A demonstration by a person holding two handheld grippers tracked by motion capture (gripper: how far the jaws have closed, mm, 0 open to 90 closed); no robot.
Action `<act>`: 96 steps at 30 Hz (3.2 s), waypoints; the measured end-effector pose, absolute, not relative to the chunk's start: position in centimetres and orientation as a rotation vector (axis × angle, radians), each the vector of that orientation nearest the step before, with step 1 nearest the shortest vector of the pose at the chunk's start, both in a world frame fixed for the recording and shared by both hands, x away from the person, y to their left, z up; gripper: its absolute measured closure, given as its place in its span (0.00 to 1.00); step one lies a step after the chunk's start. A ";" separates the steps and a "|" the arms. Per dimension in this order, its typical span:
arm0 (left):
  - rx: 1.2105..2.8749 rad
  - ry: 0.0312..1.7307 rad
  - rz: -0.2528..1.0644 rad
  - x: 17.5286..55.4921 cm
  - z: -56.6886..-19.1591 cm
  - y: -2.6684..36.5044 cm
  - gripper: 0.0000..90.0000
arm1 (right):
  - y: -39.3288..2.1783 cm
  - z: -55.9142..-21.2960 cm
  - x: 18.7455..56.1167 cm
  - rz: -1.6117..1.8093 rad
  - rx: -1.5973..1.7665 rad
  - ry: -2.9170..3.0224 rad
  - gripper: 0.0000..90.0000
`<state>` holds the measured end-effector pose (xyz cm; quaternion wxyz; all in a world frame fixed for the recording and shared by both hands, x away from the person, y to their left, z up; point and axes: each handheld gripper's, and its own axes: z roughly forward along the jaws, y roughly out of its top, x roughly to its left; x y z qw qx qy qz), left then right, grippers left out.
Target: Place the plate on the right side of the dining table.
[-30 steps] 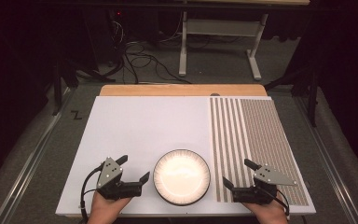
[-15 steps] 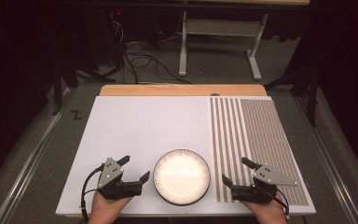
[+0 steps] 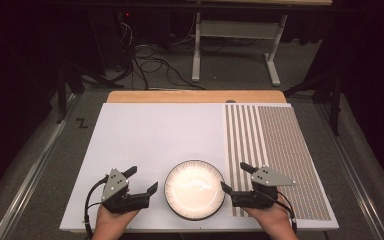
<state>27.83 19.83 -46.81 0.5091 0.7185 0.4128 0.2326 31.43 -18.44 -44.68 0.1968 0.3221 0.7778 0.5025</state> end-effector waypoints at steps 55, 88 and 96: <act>1.705 1.024 0.571 27.3 -47.4 19.7 0.19 | -18.7 -48.4 32.0 1.243 0.976 2.342 1.00; 1.727 1.010 0.561 27.4 -47.6 19.4 0.19 | -17.9 -48.3 31.6 1.257 0.966 2.376 1.00; 1.714 1.015 0.563 27.4 -47.5 19.8 0.19 | -17.1 -47.7 31.0 1.166 0.920 2.333 1.00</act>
